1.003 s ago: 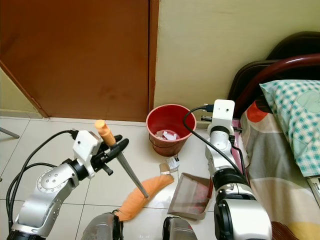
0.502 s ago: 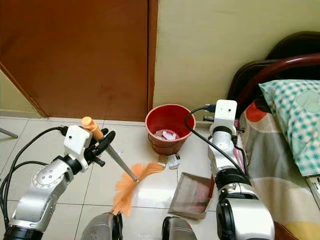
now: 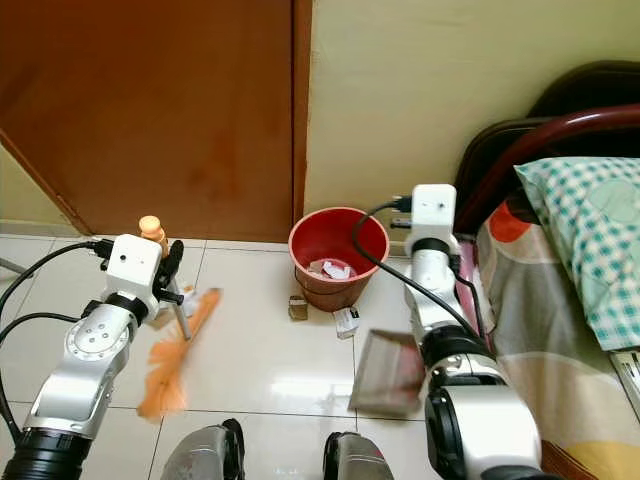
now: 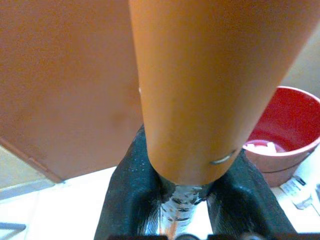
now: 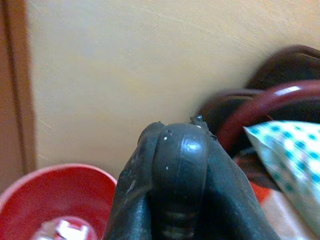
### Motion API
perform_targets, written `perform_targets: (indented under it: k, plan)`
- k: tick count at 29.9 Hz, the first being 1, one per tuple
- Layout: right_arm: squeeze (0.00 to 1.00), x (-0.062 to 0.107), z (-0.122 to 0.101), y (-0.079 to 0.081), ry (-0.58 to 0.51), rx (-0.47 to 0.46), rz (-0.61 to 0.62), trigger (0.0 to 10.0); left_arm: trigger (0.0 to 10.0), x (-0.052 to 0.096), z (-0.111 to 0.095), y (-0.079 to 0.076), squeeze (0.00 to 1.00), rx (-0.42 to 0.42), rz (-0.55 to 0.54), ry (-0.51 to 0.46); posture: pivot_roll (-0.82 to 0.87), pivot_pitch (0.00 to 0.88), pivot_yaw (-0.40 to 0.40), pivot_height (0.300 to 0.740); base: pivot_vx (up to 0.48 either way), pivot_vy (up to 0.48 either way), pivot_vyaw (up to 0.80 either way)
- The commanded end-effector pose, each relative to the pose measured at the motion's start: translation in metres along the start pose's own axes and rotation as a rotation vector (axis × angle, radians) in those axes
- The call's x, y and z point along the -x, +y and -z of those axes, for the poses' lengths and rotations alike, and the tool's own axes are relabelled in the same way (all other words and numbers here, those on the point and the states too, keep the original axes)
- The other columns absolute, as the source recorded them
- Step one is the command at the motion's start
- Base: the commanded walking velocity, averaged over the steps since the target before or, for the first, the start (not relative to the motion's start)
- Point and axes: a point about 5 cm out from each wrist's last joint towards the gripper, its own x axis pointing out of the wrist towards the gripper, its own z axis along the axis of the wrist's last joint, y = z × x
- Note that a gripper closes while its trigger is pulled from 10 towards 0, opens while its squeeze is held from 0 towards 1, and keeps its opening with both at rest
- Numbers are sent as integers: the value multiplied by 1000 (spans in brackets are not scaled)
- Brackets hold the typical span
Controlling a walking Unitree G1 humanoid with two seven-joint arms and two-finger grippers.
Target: Sweep floor
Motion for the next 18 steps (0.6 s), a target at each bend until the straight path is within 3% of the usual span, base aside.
perform_targets:
  k: [1,11,18]
  plan:
    - [0,-2,-10,10,-45,6,-38,10000,10000,-2,1,-8,0,5,17,6,93,123,-62,740,0,0,0]
    - [0,17,-8,72,2,-38,-319,10000,10000,-6,-10,-20,0,28,19,-32,113,125,-69,740,0,0,0]
    - [0,29,0,84,12,-48,-443,10000,10000,-6,-14,-24,0,41,50,-48,108,128,-66,740,0,0,0]
